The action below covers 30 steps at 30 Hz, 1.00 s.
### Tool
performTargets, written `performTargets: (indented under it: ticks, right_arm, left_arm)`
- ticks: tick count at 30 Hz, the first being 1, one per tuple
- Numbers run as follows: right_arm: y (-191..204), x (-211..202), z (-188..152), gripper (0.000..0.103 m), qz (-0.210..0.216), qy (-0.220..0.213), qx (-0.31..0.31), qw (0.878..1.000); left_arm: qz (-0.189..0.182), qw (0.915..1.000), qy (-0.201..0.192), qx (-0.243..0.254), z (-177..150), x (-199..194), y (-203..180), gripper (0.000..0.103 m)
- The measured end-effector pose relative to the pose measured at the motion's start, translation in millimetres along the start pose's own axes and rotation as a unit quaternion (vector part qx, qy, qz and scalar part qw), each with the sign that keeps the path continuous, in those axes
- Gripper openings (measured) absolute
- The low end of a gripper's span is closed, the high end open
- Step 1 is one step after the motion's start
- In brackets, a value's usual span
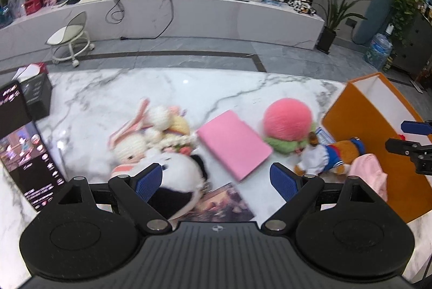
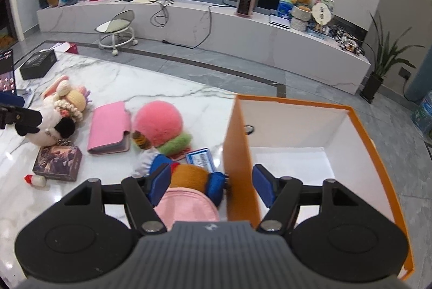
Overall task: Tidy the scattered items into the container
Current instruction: 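Grasp the panda plush with the left tool while the right tool approaches the picture box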
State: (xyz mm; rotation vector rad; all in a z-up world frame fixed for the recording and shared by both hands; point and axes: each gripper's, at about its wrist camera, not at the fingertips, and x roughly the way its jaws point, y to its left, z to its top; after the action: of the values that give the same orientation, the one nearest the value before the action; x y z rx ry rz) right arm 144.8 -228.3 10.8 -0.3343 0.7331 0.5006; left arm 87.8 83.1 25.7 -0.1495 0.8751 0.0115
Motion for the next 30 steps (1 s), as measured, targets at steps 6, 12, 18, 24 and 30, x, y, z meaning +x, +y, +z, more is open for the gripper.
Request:
performTargets:
  ticks: [6,12,18,24,30]
  right_arm:
    - [30,6,5,0.073,0.043,-0.008,-0.022,0.999]
    - [60,18,5,0.073,0.063,0.003,-0.047,0.997]
    - [80,33,2,0.073,0.071,0.020,-0.067,0.995]
    - [95,45,1,0.073,0.079,0.031,-0.081,0.993]
    - [100,52,0,0.074,0.081,0.038,-0.085,0.992]
  left_arm:
    - [0.009,0.9998,0.011,-0.012,-15,6,26,0.103]
    - [-0.001,0.9995,0.008,-0.029,-22,15,43,0.103]
    - [-0.012,0.9996,-0.001,-0.025,-20,25,45,0.103]
    - [0.008,0.9999,-0.010,-0.010,-22,38,45,0.103]
    - [0.042,0.9983,-0.011,0.037,-23,53,36,0.103]
